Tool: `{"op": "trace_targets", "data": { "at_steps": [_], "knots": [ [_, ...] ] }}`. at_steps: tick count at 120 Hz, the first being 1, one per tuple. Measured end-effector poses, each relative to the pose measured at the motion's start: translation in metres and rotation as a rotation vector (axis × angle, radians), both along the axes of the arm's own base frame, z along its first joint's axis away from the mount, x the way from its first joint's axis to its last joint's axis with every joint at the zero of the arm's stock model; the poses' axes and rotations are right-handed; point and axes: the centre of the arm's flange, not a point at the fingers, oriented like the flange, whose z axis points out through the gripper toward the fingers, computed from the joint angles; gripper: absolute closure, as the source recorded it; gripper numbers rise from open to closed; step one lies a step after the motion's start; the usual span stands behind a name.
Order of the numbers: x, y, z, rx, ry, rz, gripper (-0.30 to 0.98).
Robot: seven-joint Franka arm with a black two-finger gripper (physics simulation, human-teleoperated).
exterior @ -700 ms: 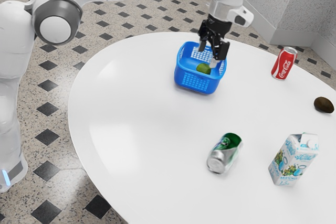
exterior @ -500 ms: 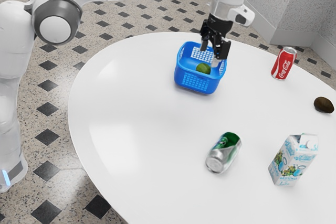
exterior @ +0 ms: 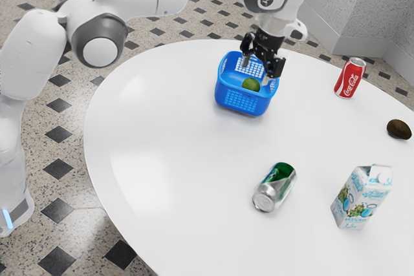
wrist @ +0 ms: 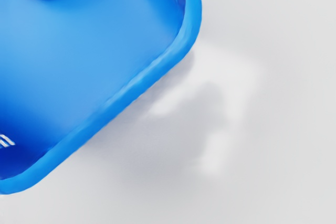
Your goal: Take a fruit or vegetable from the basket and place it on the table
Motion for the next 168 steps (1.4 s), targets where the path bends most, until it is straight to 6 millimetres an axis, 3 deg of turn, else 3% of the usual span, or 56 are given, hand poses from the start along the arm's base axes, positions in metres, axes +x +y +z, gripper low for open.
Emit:
{"op": "trace_targets", "data": {
  "at_steps": [10, 38, 64, 98, 124, 148, 168],
  "knots": [
    [0.009, 0.033, -0.020, 0.022, -0.008, 0.075, 0.00],
    [0.012, 0.088, -0.023, 0.047, -0.068, 0.203, 0.00],
    [0.028, 0.094, -0.055, 0.033, -0.080, 0.233, 0.00],
    [0.040, 0.118, -0.081, 0.040, -0.119, 0.268, 0.00],
    [0.042, 0.128, -0.088, 0.044, -0.135, 0.279, 0.00],
    [0.044, 0.141, -0.107, 0.047, -0.126, 0.294, 0.00],
    [0.047, 0.139, -0.111, 0.043, -0.134, 0.288, 0.00]
  ]
}}
